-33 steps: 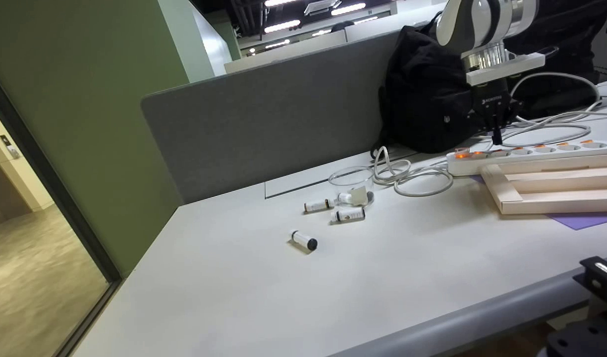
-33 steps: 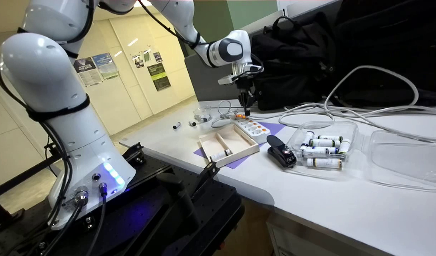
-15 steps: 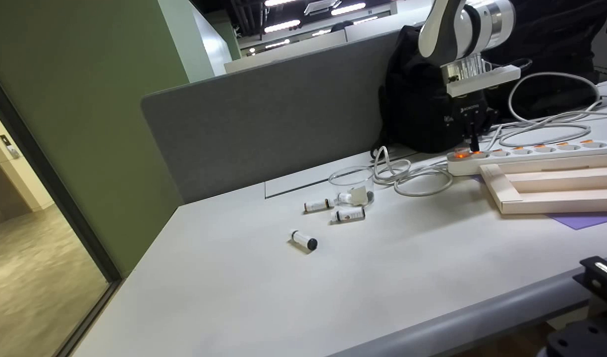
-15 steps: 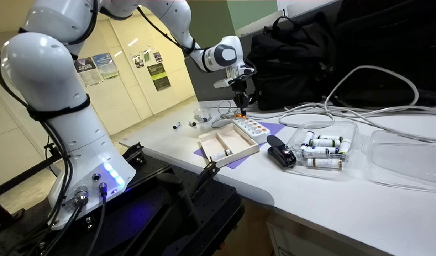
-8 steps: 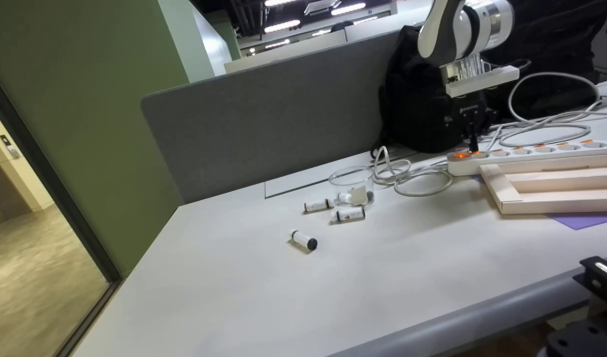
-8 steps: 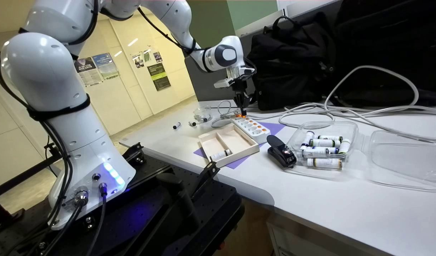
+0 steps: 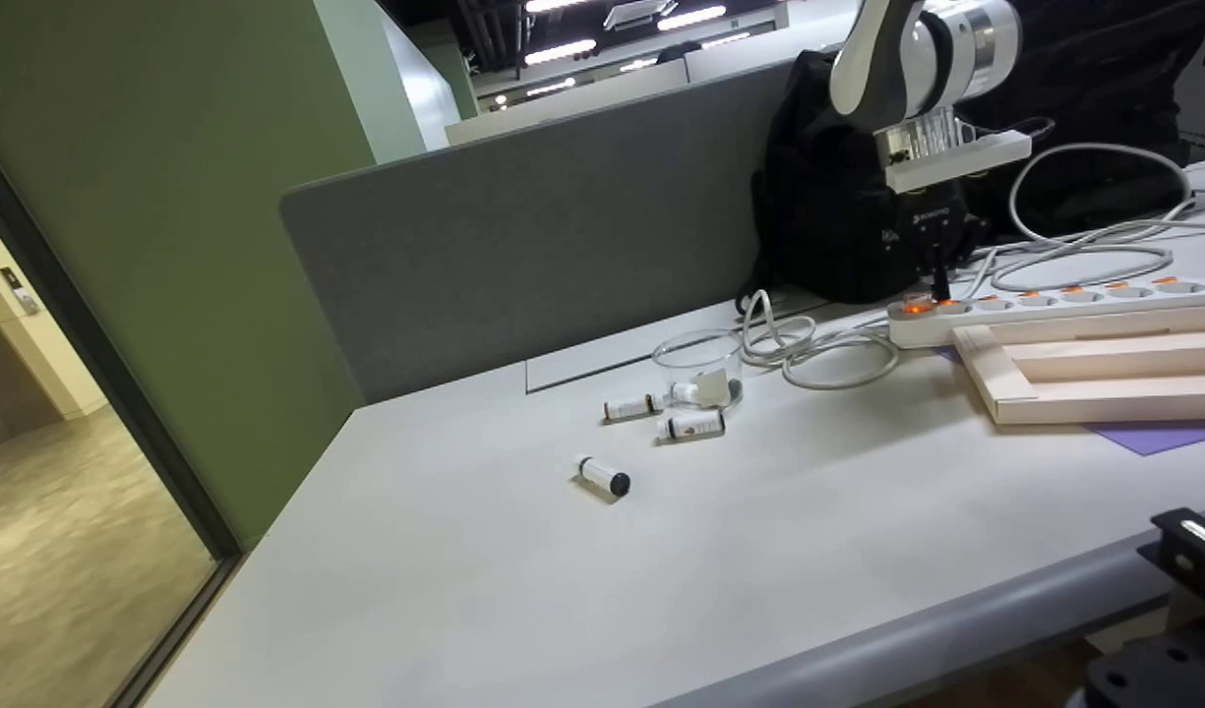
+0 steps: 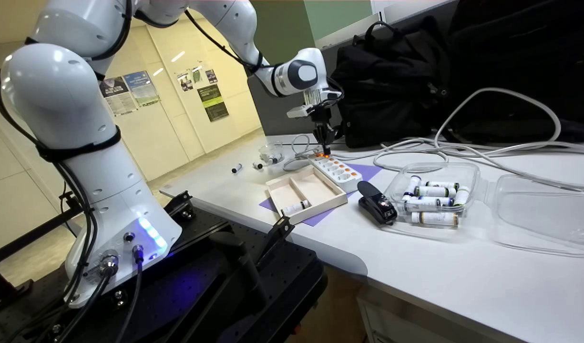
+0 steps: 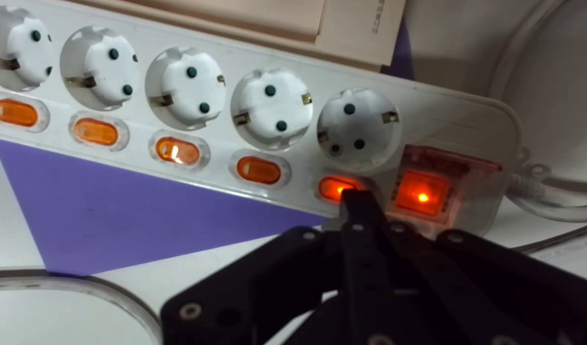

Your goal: Switch off the second socket from the left

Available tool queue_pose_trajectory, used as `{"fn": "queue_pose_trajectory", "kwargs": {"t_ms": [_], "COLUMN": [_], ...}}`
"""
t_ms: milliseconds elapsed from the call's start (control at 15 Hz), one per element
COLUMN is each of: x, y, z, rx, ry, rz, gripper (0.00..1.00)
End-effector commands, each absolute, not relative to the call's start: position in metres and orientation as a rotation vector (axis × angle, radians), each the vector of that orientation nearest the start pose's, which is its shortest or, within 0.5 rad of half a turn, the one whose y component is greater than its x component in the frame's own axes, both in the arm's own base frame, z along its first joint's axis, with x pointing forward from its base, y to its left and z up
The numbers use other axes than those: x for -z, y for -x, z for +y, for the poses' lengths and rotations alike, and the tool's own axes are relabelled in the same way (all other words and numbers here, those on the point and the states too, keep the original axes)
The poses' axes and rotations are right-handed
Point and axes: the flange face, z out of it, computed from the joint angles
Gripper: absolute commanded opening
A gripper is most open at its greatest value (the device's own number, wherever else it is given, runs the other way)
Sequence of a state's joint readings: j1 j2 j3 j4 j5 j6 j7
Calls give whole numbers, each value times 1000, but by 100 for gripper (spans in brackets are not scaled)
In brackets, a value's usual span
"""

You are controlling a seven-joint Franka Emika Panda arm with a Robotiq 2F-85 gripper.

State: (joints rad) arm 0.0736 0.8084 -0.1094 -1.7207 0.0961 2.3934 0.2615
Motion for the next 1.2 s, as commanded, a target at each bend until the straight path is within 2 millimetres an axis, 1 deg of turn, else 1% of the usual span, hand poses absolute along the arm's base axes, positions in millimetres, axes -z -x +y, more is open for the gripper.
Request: {"fn": "queue_pose_trajectory", "kwargs": {"t_ms": [0,200,400,533,667,733,867,1000,1133], "x": [-84,-84,-80,-83,-104,-124,-161,-205,-249], "y": [-643,-642,-637,-638,-644,-647,-649,-652,-656], "z": [-30,-29,-31,-32,-30,-29,-30,-38,-49], "rx": [-255,-269,-282,-282,-251,-218,-207,-121,-84], "ry": [3124,3096,3080,3061,3042,3041,3039,3046,3029], "rz": [581,587,623,641,624,601,555,511,470], "gripper": [0,0,0,0,0,0,0,0,20]}}
